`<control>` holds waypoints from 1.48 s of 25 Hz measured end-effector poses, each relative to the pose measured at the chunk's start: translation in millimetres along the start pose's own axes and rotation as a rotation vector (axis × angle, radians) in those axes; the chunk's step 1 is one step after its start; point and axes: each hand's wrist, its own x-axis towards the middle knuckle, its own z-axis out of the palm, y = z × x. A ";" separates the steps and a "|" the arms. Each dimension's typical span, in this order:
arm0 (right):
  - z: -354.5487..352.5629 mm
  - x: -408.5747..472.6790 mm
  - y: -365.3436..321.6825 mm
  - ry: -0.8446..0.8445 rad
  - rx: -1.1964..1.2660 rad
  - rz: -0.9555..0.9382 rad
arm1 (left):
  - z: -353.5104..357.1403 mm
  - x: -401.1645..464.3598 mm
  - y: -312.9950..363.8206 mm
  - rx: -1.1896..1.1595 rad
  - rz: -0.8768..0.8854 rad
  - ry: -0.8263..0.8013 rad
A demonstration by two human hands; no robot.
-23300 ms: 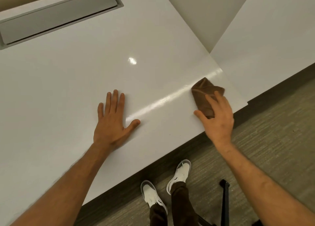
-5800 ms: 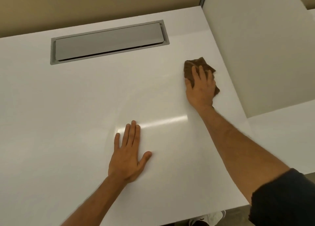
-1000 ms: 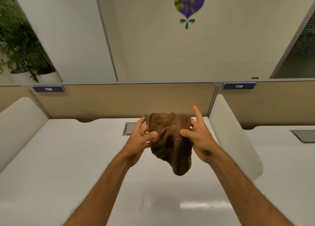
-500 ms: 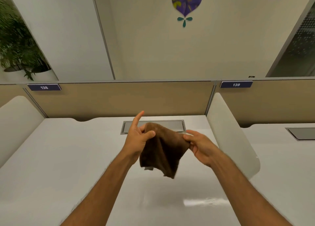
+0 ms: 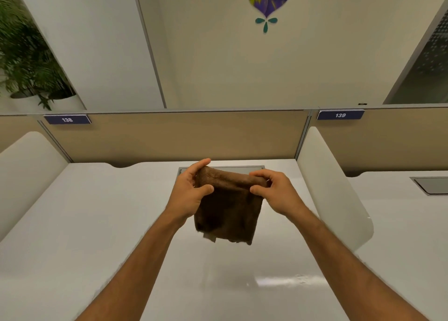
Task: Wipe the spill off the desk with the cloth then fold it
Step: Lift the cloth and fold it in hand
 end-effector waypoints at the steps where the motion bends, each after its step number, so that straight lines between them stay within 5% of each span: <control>1: -3.6 2.1 -4.0 0.014 -0.047 -0.034 | -0.3 0.7 0.5 0.069 0.014 0.035; 7: -14.9 4.4 -14.5 0.025 -0.180 -0.090 | 6.6 -3.0 11.7 0.347 0.196 0.192; 13: -45.6 10.5 -51.3 -0.126 0.474 -0.138 | 8.4 0.3 36.1 0.108 0.421 0.243; 16: -19.7 -2.9 -29.7 -0.255 0.425 0.017 | 9.7 6.3 42.6 -0.066 0.390 0.235; 25: 0.9 -24.9 -19.7 -0.153 0.406 0.094 | 2.0 -2.4 9.9 -0.154 0.155 0.303; 29: -1.6 -28.8 -35.2 -0.134 0.455 0.030 | 4.1 2.7 12.7 -0.391 0.092 0.246; 34: -15.3 -22.1 -73.6 -0.183 0.579 -0.050 | 23.5 -11.8 -2.3 -0.485 -0.165 -0.243; 37: -13.6 -16.6 -74.8 -0.098 0.541 -0.012 | 21.7 -16.2 -5.0 -0.608 -0.228 -0.273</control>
